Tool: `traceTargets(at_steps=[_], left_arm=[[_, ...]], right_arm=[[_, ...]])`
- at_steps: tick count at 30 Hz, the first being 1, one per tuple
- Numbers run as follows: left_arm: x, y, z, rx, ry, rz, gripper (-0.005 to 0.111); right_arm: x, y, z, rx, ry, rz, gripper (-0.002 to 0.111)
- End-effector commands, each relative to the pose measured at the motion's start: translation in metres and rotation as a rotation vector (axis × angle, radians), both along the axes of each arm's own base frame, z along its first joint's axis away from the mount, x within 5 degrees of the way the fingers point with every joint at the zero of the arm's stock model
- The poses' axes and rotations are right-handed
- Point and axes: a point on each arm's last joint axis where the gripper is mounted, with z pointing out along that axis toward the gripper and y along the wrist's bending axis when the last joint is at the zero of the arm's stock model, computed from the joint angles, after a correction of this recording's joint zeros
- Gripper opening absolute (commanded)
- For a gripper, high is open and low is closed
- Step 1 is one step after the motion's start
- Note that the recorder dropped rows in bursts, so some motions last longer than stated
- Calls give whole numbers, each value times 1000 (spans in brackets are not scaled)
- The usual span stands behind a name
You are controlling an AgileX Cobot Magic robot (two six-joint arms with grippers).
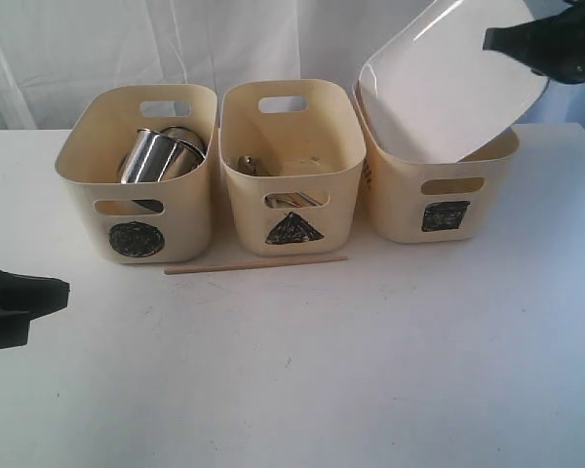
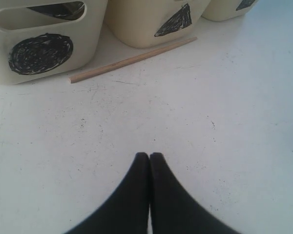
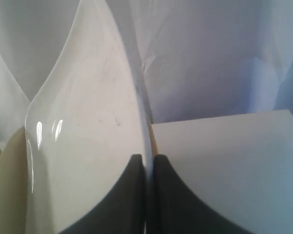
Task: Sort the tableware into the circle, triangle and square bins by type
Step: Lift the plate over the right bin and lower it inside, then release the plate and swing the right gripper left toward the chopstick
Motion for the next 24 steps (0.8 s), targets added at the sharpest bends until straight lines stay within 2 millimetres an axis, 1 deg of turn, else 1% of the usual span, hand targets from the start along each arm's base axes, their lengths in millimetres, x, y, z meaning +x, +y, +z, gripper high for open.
traceTargets(at_steps=[1,4,7,9,11,14,16,18,21,23,24], left_arm=[[-2,-1,1,-19,5,0,0],[-2,-1,1,-19,5,0,0],[-2,-1,1,-20,6,-2,0],[-2,-1,1,-20,6,-2,0],[-2,-1,1,-20,6,-2,0],[-2,-1,1,-19,5,0,0],[-2,-1,1,-19,5,0,0],[-2,-1,1,-19,5,0,0],[-2,-1,1,-19,5,0,0],[-2,-1,1,-19,5,1,0],[-2,-1,1,-17,3,0,0]], right_arm=[[4,0,1,-54,1,32,6],[5,5,2,-71,28,105,25],[7,6,9,-59,16,113,49],[6,7,15,-44,6,118,56],[4,10,23,-26,4,145,57],[-9,18,38,-5,18,229,57],[-22,26,47,14,52,319,57],[-37,35,52,12,109,450,57],[-54,56,48,-72,177,708,57],[-57,69,45,-116,169,806,57],[-60,79,41,-141,181,885,57]])
